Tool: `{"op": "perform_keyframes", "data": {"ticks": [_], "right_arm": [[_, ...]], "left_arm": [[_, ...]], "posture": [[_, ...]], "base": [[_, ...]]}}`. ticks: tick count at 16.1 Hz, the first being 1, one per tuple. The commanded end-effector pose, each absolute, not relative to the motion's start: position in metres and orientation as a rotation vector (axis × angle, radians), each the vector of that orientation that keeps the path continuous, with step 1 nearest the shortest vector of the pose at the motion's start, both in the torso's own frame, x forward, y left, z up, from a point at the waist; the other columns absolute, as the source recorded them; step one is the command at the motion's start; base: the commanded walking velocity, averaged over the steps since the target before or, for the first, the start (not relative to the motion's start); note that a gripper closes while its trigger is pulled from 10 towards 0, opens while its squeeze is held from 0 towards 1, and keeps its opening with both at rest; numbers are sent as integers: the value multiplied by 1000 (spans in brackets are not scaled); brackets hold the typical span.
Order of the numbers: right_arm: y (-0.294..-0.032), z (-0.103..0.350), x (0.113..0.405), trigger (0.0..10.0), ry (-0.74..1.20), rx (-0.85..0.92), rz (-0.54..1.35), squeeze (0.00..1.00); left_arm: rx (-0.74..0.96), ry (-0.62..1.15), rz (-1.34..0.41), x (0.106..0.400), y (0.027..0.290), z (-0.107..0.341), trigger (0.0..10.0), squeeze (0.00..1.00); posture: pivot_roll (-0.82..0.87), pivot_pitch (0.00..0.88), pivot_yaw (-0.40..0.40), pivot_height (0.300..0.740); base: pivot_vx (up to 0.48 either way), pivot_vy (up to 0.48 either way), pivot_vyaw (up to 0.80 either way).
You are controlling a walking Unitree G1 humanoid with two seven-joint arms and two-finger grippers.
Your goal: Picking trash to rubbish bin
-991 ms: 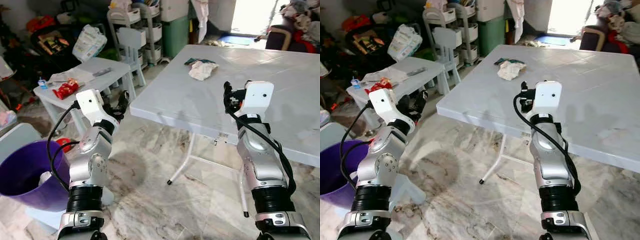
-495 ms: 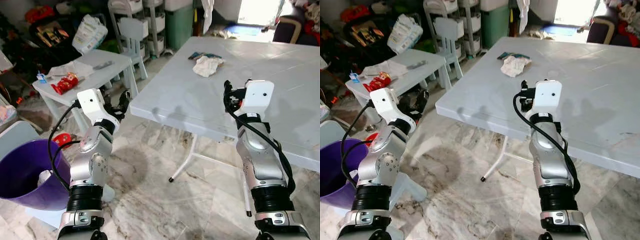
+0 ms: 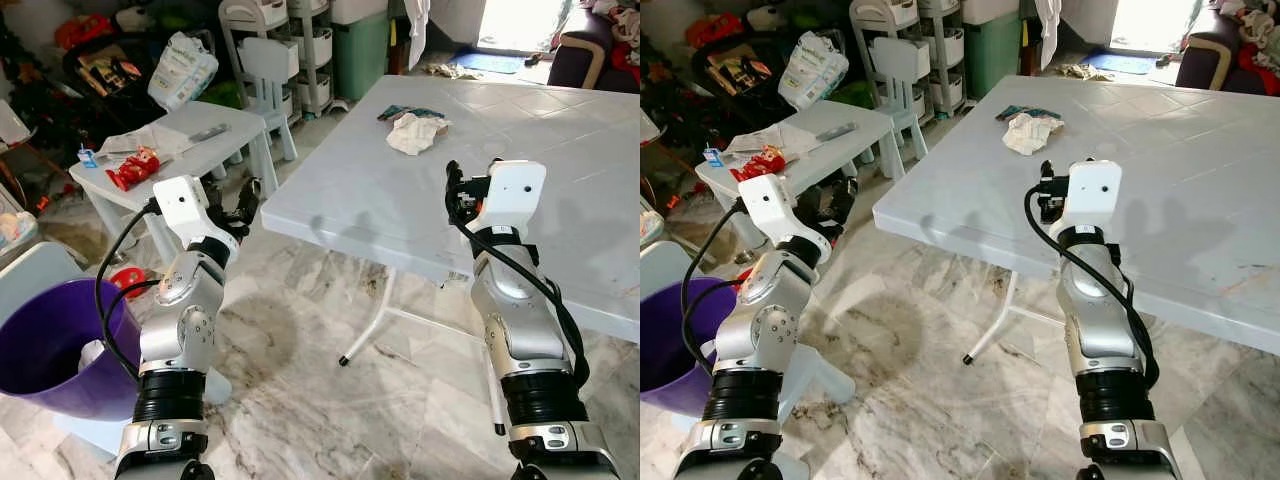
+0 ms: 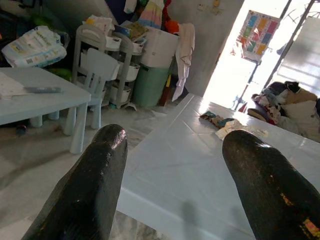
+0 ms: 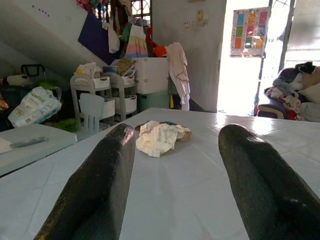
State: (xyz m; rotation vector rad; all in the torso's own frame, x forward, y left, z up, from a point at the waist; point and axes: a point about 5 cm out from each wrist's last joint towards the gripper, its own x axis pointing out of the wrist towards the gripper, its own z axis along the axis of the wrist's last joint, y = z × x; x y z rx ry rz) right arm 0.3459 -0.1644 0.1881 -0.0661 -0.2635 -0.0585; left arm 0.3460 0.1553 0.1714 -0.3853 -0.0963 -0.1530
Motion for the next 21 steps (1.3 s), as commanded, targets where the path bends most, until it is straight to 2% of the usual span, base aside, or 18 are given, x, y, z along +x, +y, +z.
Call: {"op": "perform_keyframes", "data": {"ticks": [1, 21], "right_arm": [[-158, 196, 348, 10000, -292, -72, -41, 0], [-158, 194, 348, 10000, -288, -74, -42, 0]], "left_arm": [[-368, -125, -155, 348, 158, 179, 10000, 0], [-358, -116, -153, 347, 158, 176, 10000, 0]], "posture": [[1, 0, 74, 740], [-1, 0, 76, 740]], "base": [[307, 0, 0], [321, 0, 0]]}}
